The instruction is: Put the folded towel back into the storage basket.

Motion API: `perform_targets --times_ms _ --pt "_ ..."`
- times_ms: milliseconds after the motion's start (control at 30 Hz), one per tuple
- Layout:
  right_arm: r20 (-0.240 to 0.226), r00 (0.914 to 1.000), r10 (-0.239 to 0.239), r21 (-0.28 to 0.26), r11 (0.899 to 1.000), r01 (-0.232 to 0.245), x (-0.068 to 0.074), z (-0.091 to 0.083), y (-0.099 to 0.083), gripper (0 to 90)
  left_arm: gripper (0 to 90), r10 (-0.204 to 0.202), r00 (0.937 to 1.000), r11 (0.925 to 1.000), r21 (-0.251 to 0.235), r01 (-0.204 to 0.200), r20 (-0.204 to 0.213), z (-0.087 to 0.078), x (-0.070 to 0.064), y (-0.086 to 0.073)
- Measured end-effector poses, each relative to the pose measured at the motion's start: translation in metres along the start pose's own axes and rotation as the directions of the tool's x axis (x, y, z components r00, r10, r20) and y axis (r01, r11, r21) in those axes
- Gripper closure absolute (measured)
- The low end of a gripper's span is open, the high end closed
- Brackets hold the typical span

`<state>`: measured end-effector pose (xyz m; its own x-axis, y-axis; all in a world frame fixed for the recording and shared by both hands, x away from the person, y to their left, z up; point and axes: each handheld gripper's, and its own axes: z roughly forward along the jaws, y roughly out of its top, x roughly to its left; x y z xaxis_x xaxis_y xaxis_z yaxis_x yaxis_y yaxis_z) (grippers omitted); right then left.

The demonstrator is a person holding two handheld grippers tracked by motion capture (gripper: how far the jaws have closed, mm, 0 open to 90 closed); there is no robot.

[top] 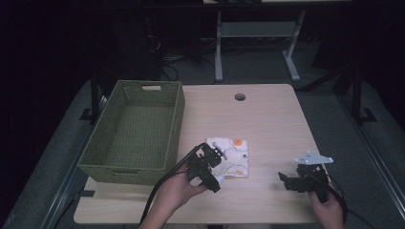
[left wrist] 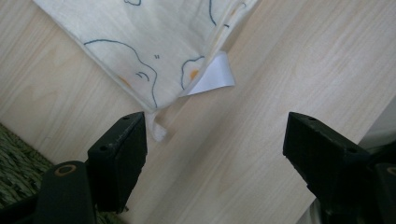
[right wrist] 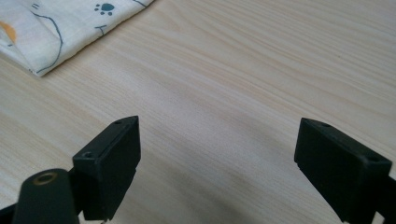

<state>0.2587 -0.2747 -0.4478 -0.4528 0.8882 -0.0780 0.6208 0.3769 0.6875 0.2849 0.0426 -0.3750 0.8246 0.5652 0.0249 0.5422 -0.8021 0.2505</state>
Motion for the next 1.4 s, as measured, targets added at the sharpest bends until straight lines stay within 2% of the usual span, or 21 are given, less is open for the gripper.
perform_targets --times_ms 433,867,1300,1400 --pt "-0.007 1.0000 0.001 0.000 1.000 -0.001 -0.001 0.002 0.000 14.3 23.1 -0.014 0.9999 0.9999 0.004 0.014 -0.004 0.003 0.010 0.013" --pt "-0.012 0.9999 -0.011 0.002 1.000 0.011 0.003 0.004 0.003 14.3 23.6 -0.040 0.9992 0.9992 0.006 0.040 -0.006 0.010 0.025 0.040" --pt "-0.013 0.9999 -0.009 -0.007 1.000 0.009 0.001 0.002 0.003 14.4 23.8 -0.096 0.9954 0.9948 0.035 0.096 0.000 0.033 0.038 0.072" --pt "-0.014 0.9999 -0.008 -0.009 1.000 0.008 0.000 0.002 0.003 14.4 23.8 -0.098 0.9951 0.9944 0.040 0.098 0.003 0.036 0.039 0.074"
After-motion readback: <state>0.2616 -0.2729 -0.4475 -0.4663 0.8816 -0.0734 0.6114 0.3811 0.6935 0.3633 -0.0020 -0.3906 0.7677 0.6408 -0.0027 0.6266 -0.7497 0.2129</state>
